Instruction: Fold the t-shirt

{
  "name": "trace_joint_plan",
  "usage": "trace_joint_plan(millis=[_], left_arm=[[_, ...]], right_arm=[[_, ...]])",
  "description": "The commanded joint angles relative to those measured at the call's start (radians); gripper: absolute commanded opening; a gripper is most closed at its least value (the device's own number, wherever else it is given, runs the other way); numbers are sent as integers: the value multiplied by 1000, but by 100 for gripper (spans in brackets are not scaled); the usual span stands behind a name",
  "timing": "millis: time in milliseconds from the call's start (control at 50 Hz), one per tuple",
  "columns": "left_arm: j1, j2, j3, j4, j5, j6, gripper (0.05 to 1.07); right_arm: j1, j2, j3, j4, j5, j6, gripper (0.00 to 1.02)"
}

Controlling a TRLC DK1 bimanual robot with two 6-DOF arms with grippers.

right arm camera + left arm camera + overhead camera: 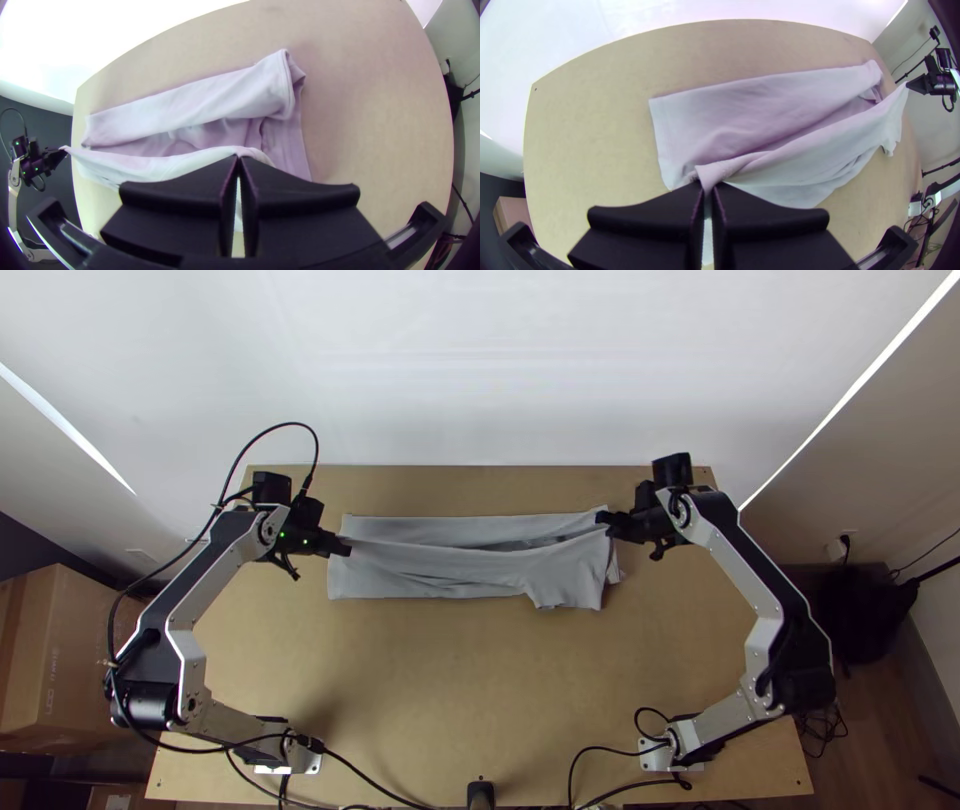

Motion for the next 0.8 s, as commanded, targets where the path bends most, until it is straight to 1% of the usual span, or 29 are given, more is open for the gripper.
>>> trace_joint_plan(millis=[0,320,440,700,780], left_arm=[[22,60,69,16,-12,-32,8],[37,193,161,59,-14,-61,8],[33,241,195,63,-14,-94,8],[19,308,220,96,-14,-137,8],[19,313,211,106,-14,-150,8]], right_arm=[[0,76,81,5,7,15,2],[-12,287,262,14,7,18,2],[-17,361,324,21,8,18,2],[-30,491,437,26,28,24,2],[-34,518,449,31,44,24,2]])
